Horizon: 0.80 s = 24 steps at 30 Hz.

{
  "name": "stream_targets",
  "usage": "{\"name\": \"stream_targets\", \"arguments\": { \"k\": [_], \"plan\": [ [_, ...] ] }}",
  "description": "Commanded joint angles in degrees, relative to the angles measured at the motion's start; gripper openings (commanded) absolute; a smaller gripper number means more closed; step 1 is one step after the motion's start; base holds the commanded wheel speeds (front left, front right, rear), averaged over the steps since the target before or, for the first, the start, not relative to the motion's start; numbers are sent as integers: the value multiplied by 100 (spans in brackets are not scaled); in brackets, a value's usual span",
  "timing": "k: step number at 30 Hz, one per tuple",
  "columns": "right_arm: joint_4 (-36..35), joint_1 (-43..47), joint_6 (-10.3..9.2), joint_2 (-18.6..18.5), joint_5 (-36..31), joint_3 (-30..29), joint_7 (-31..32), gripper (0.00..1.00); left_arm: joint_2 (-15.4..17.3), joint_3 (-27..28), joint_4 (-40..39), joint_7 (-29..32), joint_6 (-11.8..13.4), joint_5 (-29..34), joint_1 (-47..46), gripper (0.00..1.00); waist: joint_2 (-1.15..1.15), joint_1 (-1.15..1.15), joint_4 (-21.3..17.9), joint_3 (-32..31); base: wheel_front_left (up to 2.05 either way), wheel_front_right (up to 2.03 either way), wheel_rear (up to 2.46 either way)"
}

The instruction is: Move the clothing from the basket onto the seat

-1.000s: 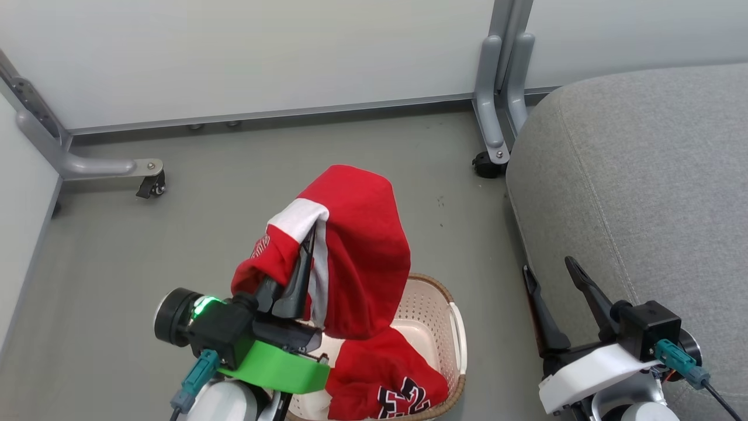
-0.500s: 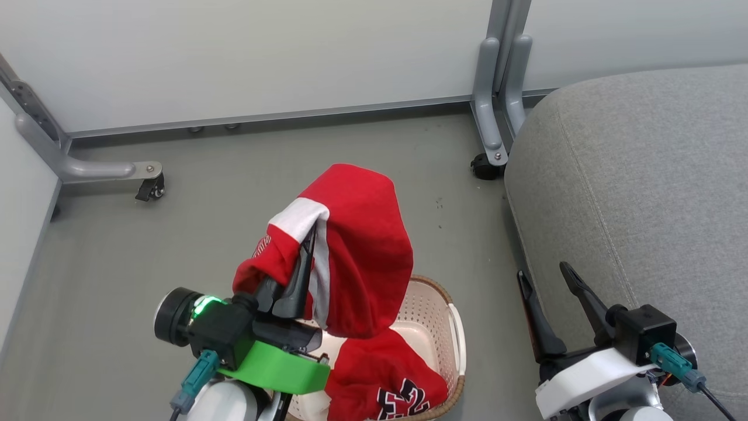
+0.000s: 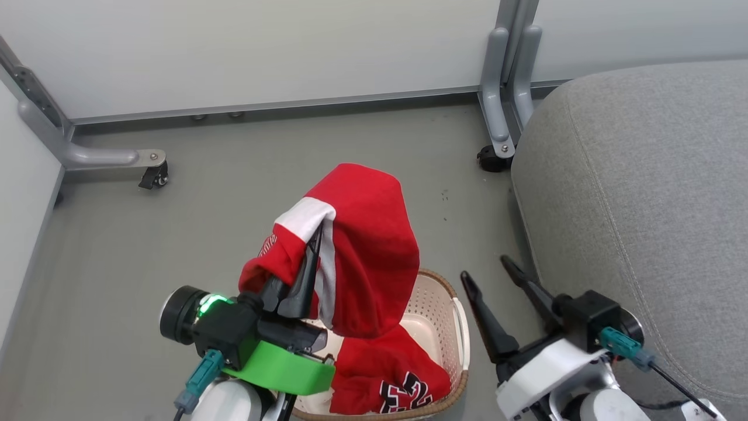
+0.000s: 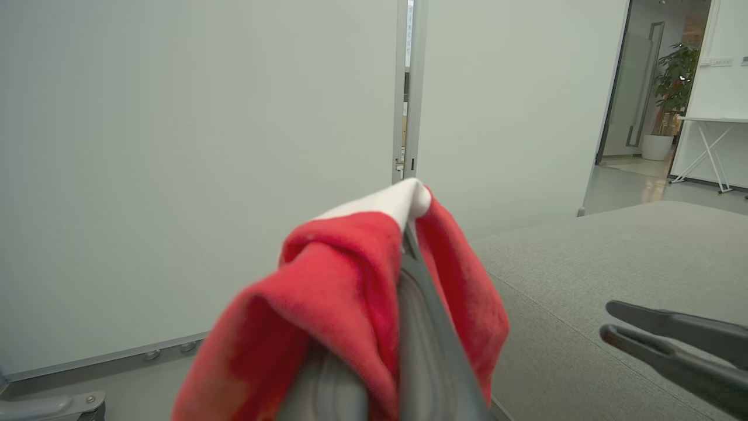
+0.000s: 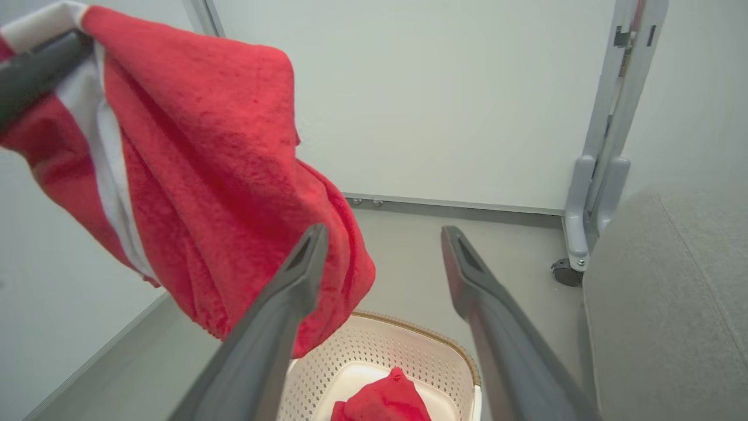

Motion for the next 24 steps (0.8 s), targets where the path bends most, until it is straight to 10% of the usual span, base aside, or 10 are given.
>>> {"name": "stream_targets", "arguments": {
  "k": [1,24],
  "plan": [
    [74,-213,0,-75,69,179,-33,100,0,-6,-2,-1,-28,9,-112,0,0,0,24,44,0,0,0],
    [1827,-2812,0,-481,1401,2870,-535,100,-48,-355,24,-1,-123,-22,-355,0,0,0,245,146,0,0,0]
  ]
}}
